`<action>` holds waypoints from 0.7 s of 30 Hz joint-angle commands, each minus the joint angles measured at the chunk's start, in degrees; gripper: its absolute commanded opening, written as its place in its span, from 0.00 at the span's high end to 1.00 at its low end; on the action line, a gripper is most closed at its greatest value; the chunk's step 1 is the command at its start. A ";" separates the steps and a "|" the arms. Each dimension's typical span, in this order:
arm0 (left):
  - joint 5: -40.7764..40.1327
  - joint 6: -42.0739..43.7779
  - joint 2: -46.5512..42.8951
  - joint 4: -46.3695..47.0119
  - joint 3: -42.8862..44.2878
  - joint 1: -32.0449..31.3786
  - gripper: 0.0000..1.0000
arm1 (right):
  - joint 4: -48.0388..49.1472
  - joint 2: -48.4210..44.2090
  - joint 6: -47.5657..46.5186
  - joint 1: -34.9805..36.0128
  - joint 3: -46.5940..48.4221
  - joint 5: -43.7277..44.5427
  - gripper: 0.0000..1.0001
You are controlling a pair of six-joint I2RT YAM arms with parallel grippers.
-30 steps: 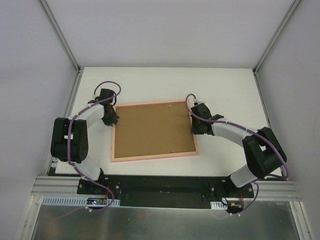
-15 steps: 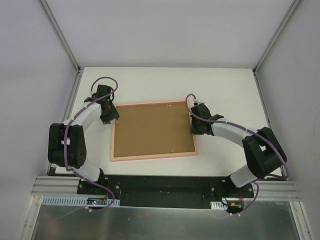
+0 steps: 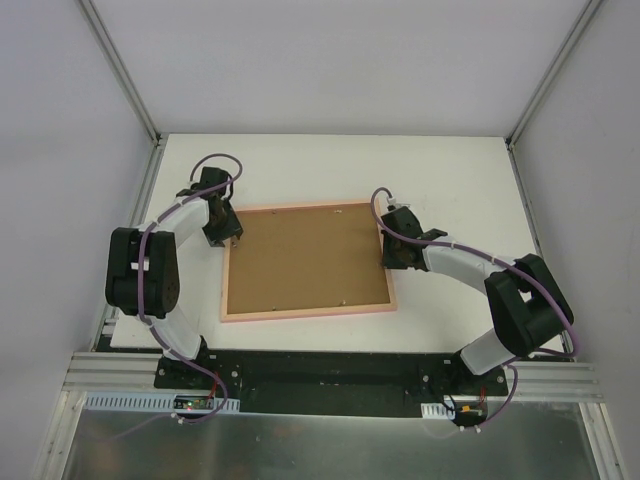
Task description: Put the photo into the frame
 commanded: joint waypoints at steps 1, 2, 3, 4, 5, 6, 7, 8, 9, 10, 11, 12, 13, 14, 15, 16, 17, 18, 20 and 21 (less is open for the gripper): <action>-2.73 1.54 2.37 -1.07 -0.34 0.14 0.58 | -2.45 -0.14 1.61 -0.13 0.53 0.61 0.96; -2.83 1.53 2.37 -1.15 -0.77 0.14 0.60 | -2.36 -0.31 1.52 -0.13 0.53 0.79 0.96; -3.18 1.80 2.37 -1.07 -0.95 0.14 0.62 | -2.54 -0.31 1.44 -0.13 0.53 0.79 0.96; -3.70 2.06 2.46 -1.07 -1.04 0.14 0.62 | -2.54 -0.31 1.44 -0.13 0.61 0.79 0.96; -4.05 2.58 2.63 -1.15 -1.04 0.14 0.60 | -2.63 -0.40 1.44 -0.13 0.62 0.79 0.96; -4.41 3.20 2.72 -1.24 -0.96 0.14 0.58 | -2.71 -0.31 1.35 -0.22 0.70 0.79 0.96; -4.76 3.64 2.64 -1.42 -0.96 0.14 0.57 | -2.71 -0.40 1.44 -0.13 0.79 0.79 0.96; -5.11 3.82 2.55 -1.51 -0.96 0.14 0.55 | -2.63 -0.40 1.52 -0.22 0.79 0.61 0.96; -5.03 4.17 2.55 -1.59 -1.04 0.14 0.52 | -2.45 -0.40 1.61 -0.22 0.79 0.52 0.96; -4.76 4.52 2.55 -1.68 -0.96 0.14 0.51 | -2.54 -0.40 1.52 -0.13 0.88 0.44 0.96; -4.67 4.70 2.55 -1.77 -0.78 0.14 0.50 | -2.54 -0.31 1.52 -0.13 0.97 0.44 0.96; -4.67 4.96 2.63 -1.86 -0.52 0.14 0.50 | -2.54 -0.31 1.52 -0.13 1.05 0.44 0.96; -4.67 5.31 2.81 -1.86 -0.43 0.14 0.50 | -2.54 -0.22 1.52 -0.13 1.06 0.44 0.96; -4.93 5.31 3.07 -2.03 -0.17 0.14 0.51 | -2.45 -0.22 1.52 -0.13 0.97 0.35 0.96; -4.94 5.05 3.25 -2.21 -0.16 0.14 0.53 | -2.28 -0.22 1.52 -0.13 0.88 0.17 0.96; -4.85 5.14 3.51 -2.21 -0.25 0.05 0.53 | -2.19 -0.22 1.61 -0.13 0.88 0.17 0.96; -4.85 4.96 3.69 -2.12 -0.34 0.05 0.55 | -2.19 -0.22 1.61 -0.22 0.88 0.26 0.96; -4.76 4.96 3.95 -2.21 -0.51 0.05 0.58 | -2.27 -0.14 1.61 -0.13 0.97 0.26 0.96; -4.94 4.70 4.22 -2.21 -0.86 -0.04 0.65 | -2.19 -0.22 1.61 -0.13 0.88 0.26 0.96; -5.02 4.44 4.30 -2.21 -1.04 -0.13 0.70 | -2.19 -0.22 1.61 -0.13 0.88 0.17 0.96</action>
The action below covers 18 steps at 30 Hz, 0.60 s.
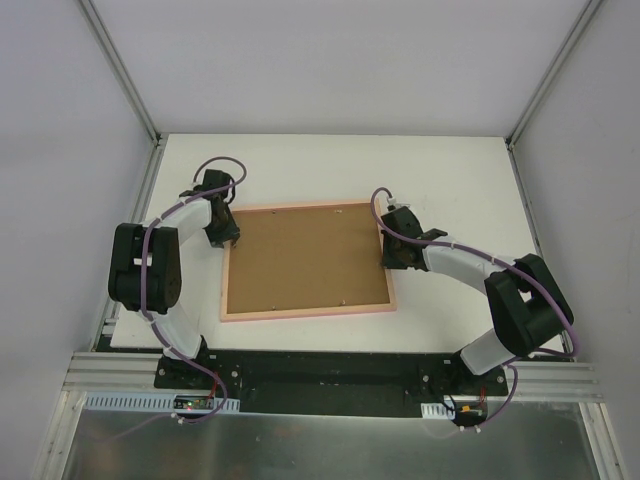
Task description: Put the photo into the frame
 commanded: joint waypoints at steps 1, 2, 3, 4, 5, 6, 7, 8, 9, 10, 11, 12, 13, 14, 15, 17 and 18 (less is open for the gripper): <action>-2.01 0.85 2.29 -2.41 -0.89 -0.13 0.73 | -1.99 -0.22 1.59 -0.13 0.84 0.24 0.96; -2.01 0.59 2.29 -2.41 -1.06 -0.13 0.77 | -1.90 -0.22 1.59 -0.13 0.84 0.24 0.96; -2.01 0.41 2.29 -2.41 -1.24 -0.13 0.80 | -1.82 -0.31 1.59 -0.13 0.75 0.15 0.96; -2.10 0.32 2.38 -2.41 -1.24 -0.30 0.83 | -1.73 -0.22 1.76 -0.13 0.66 0.15 0.96; -2.10 0.23 2.38 -2.49 -1.42 -0.22 0.85 | -1.73 -0.31 1.77 -0.13 0.66 0.15 0.96; -2.36 0.06 2.38 -2.49 -1.50 -0.22 0.87 | -1.73 -0.31 1.77 -0.13 0.66 0.06 0.96; -2.62 -0.12 2.30 -2.49 -1.51 -0.22 0.90 | -1.73 -0.31 1.77 -0.13 0.49 0.15 0.97; -2.80 -0.20 2.29 -2.58 -1.59 -0.22 0.92 | -1.73 -0.40 1.77 -0.13 0.48 0.15 0.96; -2.80 -0.12 2.38 -2.58 -1.51 -0.13 0.94 | -1.64 -0.40 1.77 -0.13 0.40 0.15 0.96; -2.80 -0.38 2.38 -2.58 -1.42 -0.22 0.95 | -1.55 -0.49 1.77 -0.13 0.31 0.15 0.96; -2.80 -0.38 2.38 -2.50 -1.42 -0.22 0.95 | -1.55 -0.49 1.77 -0.22 0.22 0.15 0.96; -2.71 -0.47 2.38 -2.49 -1.33 -0.22 0.95 | -1.55 -0.40 1.77 -0.13 0.22 0.15 0.96; -2.62 -0.47 2.38 -2.49 -1.16 -0.13 0.96 | -1.55 -0.49 1.77 -0.13 0.13 0.24 0.96; -2.54 -0.47 2.47 -2.49 -1.15 -0.22 0.96 | -1.46 -0.49 1.77 -0.13 0.13 0.15 0.96; -2.54 -0.47 2.47 -2.58 -1.07 -0.22 0.97 | -1.46 -0.49 1.77 -0.13 0.05 0.15 0.96; -2.62 -0.38 2.38 -2.67 -0.72 -0.13 0.97 | -1.46 -0.57 1.77 -0.22 0.04 0.24 0.96; -2.62 -0.47 2.12 -2.84 -0.71 -0.13 0.97 | -1.46 -0.49 1.77 -0.13 0.04 0.24 0.96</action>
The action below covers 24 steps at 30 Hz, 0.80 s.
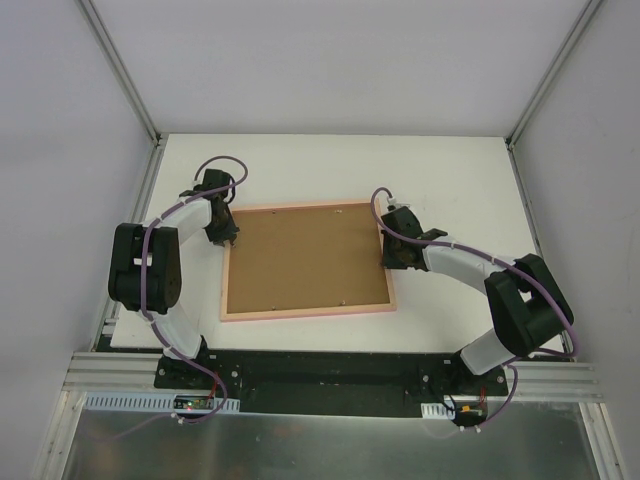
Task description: Put the photo into the frame
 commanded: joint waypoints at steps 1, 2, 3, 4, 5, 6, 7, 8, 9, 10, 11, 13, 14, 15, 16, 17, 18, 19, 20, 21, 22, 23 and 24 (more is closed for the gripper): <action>-1.88 -1.89 1.79 -3.46 -0.72 -0.04 0.96 | -1.38 -0.49 1.70 -0.13 0.04 0.19 0.96; -1.79 -1.80 1.44 -3.46 -0.54 -0.04 0.95 | -1.38 -0.49 1.61 -0.13 -0.04 0.28 0.96; -1.79 -1.71 1.00 -3.55 -0.45 -0.04 0.94 | -1.38 -0.49 1.79 -0.22 -0.04 0.37 0.96; -1.79 -1.71 0.65 -3.55 -0.10 0.05 0.92 | -1.46 -0.40 1.88 -0.13 0.04 0.54 0.96; -1.79 -1.54 0.30 -3.63 0.08 0.05 0.90 | -1.46 -0.40 2.05 -0.22 0.04 0.63 0.96; -1.88 -1.28 -0.14 -3.89 0.42 0.05 0.88 | -1.55 -0.31 2.14 -0.13 -0.04 0.72 0.96; -1.97 -1.10 -0.41 -3.90 0.86 0.05 0.87 | -1.46 -0.14 2.31 -0.13 -0.13 0.89 0.96; -2.06 -0.84 -0.76 -4.07 1.13 0.05 0.87 | -1.38 -0.05 2.40 -0.13 -0.22 1.07 0.96; -1.97 -0.83 -0.93 -4.25 1.39 0.05 0.85 | -1.29 -0.05 2.58 -0.13 -0.22 0.98 0.96; -1.71 -0.57 -1.28 -4.34 1.74 0.13 0.81 | -1.29 0.13 2.58 -0.22 -0.31 0.98 0.96; -1.36 -0.40 -1.63 -4.34 2.01 0.13 0.77 | -1.20 -0.05 2.67 -0.22 -0.31 0.98 0.96; -1.09 -0.22 -2.51 -4.42 2.45 0.13 0.70 | -1.02 -0.22 2.84 -0.22 -0.57 1.16 0.96; -1.26 0.04 -2.95 -4.34 2.88 0.05 0.66 | -1.02 -0.22 2.84 -0.22 -0.66 1.25 0.96; -1.53 0.31 -3.48 -4.77 3.50 0.13 0.64 | -1.11 -0.31 3.10 -0.22 -0.66 1.33 0.96; -1.79 0.31 -4.09 -5.21 3.94 0.13 0.63 | -1.11 -0.49 3.19 -0.22 -0.75 1.42 0.96; -2.40 0.13 -4.97 -5.82 4.55 0.05 0.62 | -1.11 -0.40 3.37 -0.31 -0.83 1.51 0.96; -3.02 -0.30 -5.76 -6.61 5.17 0.13 0.62 | -1.11 -0.49 3.46 -0.31 -0.83 1.60 0.96; -4.24 -1.09 -6.47 -7.58 5.61 0.13 0.60 | -1.11 -0.57 3.63 -0.39 -0.83 1.60 0.97; -5.73 -2.40 -7.60 -8.81 5.96 0.05 0.57 | -1.02 -0.58 3.90 -0.39 -0.92 1.69 0.97; -6.53 -3.63 -9.01 -9.69 5.88 0.05 0.57 | -0.94 -0.75 3.98 -0.31 -1.10 1.69 0.97; -6.54 -4.34 -10.50 -9.96 5.44 0.13 0.56 | -0.76 -1.10 4.25 -0.31 -1.27 1.69 0.96; -6.45 -5.57 -12.26 -10.31 4.74 0.05 0.56 | -0.59 -1.45 4.51 -0.31 -1.36 1.69 0.95; -6.36 -6.89 -14.19 -10.84 3.69 -0.04 0.56 | -0.41 -1.89 4.69 -0.31 -1.45 1.69 0.93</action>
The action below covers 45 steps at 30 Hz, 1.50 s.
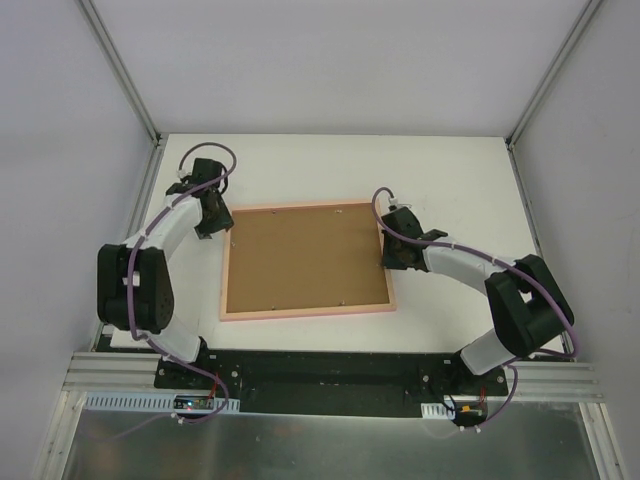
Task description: Put the photo into the frame
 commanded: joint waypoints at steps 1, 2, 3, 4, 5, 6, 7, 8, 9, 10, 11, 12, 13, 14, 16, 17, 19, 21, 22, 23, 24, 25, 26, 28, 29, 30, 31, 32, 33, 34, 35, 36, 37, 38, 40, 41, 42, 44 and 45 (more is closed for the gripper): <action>-3.17 -6.83 -10.22 -4.55 -1.38 -0.39 0.55 | -0.52 -2.35 3.55 -0.31 -1.32 1.29 0.90; -3.17 -8.76 -12.41 -4.63 -3.31 -0.74 0.54 | -0.52 -2.88 3.64 -0.39 -1.23 1.03 0.88; -2.74 -10.52 -14.26 -4.63 -5.16 -0.83 0.54 | -0.60 -3.58 3.64 -0.39 -1.06 0.94 0.84; -2.21 -12.71 -16.46 -4.55 -7.18 -1.18 0.54 | -0.78 -4.11 3.55 -0.31 -0.71 0.68 0.81; -2.03 -14.30 -18.31 -4.63 -8.42 -1.97 0.54 | -1.22 -4.90 3.64 -0.22 -0.36 0.76 0.79; -2.03 -15.88 -19.72 -4.63 -9.91 -2.76 0.54 | -1.48 -5.60 3.55 -0.22 -0.09 0.76 0.77; -2.12 -17.64 -21.12 -4.63 -10.97 -3.98 0.54 | -1.75 -6.04 3.47 -0.31 0.35 0.85 0.75; -2.29 -18.96 -22.18 -4.72 -12.02 -5.65 0.54 | -2.10 -6.57 3.38 -0.22 0.61 1.03 0.71; -2.64 -20.62 -23.06 -4.98 -12.64 -7.32 0.54 | -2.45 -7.01 3.29 -0.31 0.96 1.12 0.69; -2.99 -22.12 -23.68 -5.42 -13.17 -9.51 0.54 | -2.89 -7.27 3.12 -0.22 1.31 1.20 0.68; -3.17 -24.14 -24.12 -5.77 -13.61 -11.88 0.54 | -3.24 -7.71 3.11 -0.31 1.75 1.38 0.65; -3.00 -25.64 -24.39 -6.12 -13.88 -13.56 0.53 | -3.33 -7.89 3.11 -0.31 2.02 1.29 0.62; -3.08 -27.57 -24.65 -6.56 -14.14 -15.14 0.53 | -3.77 -8.24 3.03 -0.22 2.28 1.38 0.60; -3.08 -29.59 -25.09 -6.92 -14.49 -16.64 0.54 | -3.94 -8.33 2.94 -0.22 2.63 1.38 0.60; -3.43 -33.72 -25.88 -7.53 -15.54 -20.41 0.54 | -4.30 -9.29 2.76 -0.31 2.81 1.56 0.59; -4.04 -36.26 -26.23 -8.23 -16.16 -22.35 0.53 | -4.47 -9.65 2.85 -0.22 2.90 1.82 0.59; -4.31 -41.09 -26.76 -8.59 -18.09 -26.04 0.53 | -4.74 -10.61 2.85 -0.22 2.99 2.08 0.58; -4.14 -46.28 -26.76 -8.59 -20.11 -29.55 0.52 | -5.00 -11.49 2.85 -0.22 3.34 2.26 0.58; -3.96 -49.00 -26.50 -8.59 -21.25 -30.96 0.52 | -5.17 -11.67 2.76 -0.22 3.51 2.43 0.58; -3.79 -51.29 -25.80 -8.68 -21.78 -32.46 0.52 | -5.61 -12.02 2.68 -0.22 3.78 2.61 0.58; -3.18 -53.06 -25.19 -8.68 -22.05 -33.52 0.52 | -6.05 -12.37 2.50 -0.22 3.95 3.13 0.58; -2.65 -54.29 -24.75 -8.59 -22.40 -34.83 0.52 | -6.32 -12.81 2.41 -0.31 4.04 3.49 0.58; -2.64 -56.04 -24.31 -8.59 -22.67 -36.06 0.53 | -6.58 -13.34 2.24 -0.31 3.96 3.66 0.58; -3.26 -59.12 -24.13 -8.59 -23.28 -39.31 0.52 | -7.02 -14.13 1.97 -0.57 3.78 3.67 0.58; -3.35 -60.53 -24.30 -8.59 -23.46 -40.20 0.52 | -7.20 -14.39 1.80 -0.57 3.69 3.84 0.57; -3.35 -61.50 -24.13 -8.59 -23.55 -41.25 0.52 | -7.20 -14.83 1.88 -0.74 3.52 3.84 0.57; -3.26 -62.38 -24.04 -8.68 -23.63 -41.96 0.52 | -7.28 -15.01 1.80 -0.83 3.52 3.75 0.57; -3.35 -63.35 -23.86 -8.68 -23.81 -42.66 0.52 | -7.46 -15.19 1.80 -0.92 3.52 3.67 0.57; -3.35 -64.23 -23.60 -8.76 -23.90 -43.28 0.51 | -7.55 -15.27 1.80 -0.92 3.52 3.75 0.57; -3.09 -64.84 -23.34 -8.68 -24.16 -43.89 0.51 | -7.55 -15.45 1.88 -1.10 3.43 3.58 0.57; -2.82 -65.37 -22.73 -8.68 -24.25 -44.25 0.50 | -7.55 -15.54 1.88 -1.10 3.34 3.66 0.57; -2.82 -65.64 -22.28 -8.68 -24.16 -44.86 0.50 | -7.55 -15.71 1.97 -1.01 3.25 3.67 0.57; -3.08 -66.34 -22.02 -8.68 -24.25 -45.47 0.50 | -7.55 -15.71 2.06 -1.01 3.08 3.49 0.57; -3.17 -67.30 -21.76 -8.59 -24.60 -46.00 0.50 | -7.55 -15.89 2.15 -1.01 2.99 3.49 0.57; -3.26 -68.36 -20.88 -8.59 -24.95 -46.27 0.48 | -7.37 -15.98 2.32 -1.01 2.73 3.40 0.57; -3.35 -68.80 -20.26 -8.68 -24.95 -46.27 0.47 | -7.29 -16.07 2.32 -1.01 2.64 3.40 0.57; -3.43 -69.41 -19.82 -8.50 -25.04 -46.36 0.46 | -7.29 -16.07 2.32 -1.01 2.46 3.31 0.57; -3.70 -69.95 -18.77 -8.24 -24.87 -46.45 0.44 | -7.28 -15.98 2.24 -1.01 2.37 3.23 0.57; -3.44 -70.12 -17.98 -8.15 -24.69 -46.36 0.44 | -7.29 -16.07 2.15 -1.01 2.37 3.23 0.57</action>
